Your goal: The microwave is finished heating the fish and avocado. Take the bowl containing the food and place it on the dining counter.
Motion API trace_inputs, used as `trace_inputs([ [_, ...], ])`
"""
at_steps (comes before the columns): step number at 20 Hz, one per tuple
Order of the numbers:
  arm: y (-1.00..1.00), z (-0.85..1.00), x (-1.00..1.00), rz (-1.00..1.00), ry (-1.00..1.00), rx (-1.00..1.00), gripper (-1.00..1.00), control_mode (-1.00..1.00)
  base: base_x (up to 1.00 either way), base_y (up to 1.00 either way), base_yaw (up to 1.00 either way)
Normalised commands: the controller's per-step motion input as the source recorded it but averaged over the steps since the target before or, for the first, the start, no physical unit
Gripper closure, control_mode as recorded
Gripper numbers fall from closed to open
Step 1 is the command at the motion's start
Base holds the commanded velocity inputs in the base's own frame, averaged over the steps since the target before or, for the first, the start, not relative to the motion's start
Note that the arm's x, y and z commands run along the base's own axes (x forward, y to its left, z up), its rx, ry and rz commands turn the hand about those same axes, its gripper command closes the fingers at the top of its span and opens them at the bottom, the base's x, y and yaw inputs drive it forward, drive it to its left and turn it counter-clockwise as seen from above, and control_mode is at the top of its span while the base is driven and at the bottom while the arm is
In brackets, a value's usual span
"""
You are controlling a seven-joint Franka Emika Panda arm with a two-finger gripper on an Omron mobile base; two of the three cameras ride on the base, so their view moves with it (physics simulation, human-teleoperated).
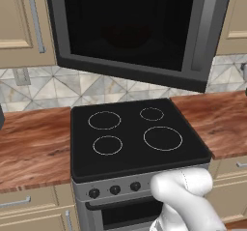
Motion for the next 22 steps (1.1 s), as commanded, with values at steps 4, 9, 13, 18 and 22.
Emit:
trace_inputs([
  [4, -1.00, 0.00, -0.27, 0.18, -0.03, 0.34, -1.00, -1.00, 0.00, 0.00, 0.00],
  [9, -1.00, -0.06, 0.45, 0.22, 0.01, 0.33, -1.00, -1.00, 0.00, 0.00, 0.00],
  [13, -0.58, -0.23, 1.00, 0.17, 0.21, 0.36, -1.00, -1.00, 0.00, 0.00, 0.00],
  [18, 0.14, -0.01, 1.00, 0.11, 0.26, 0.25, -1.00, -1.00, 0.00, 0.00, 0.00],
  [22, 0.64, 0.04, 1.00, 0.00, 0.25, 0.07, -1.00, -1.00, 0.00, 0.00, 0.00],
])
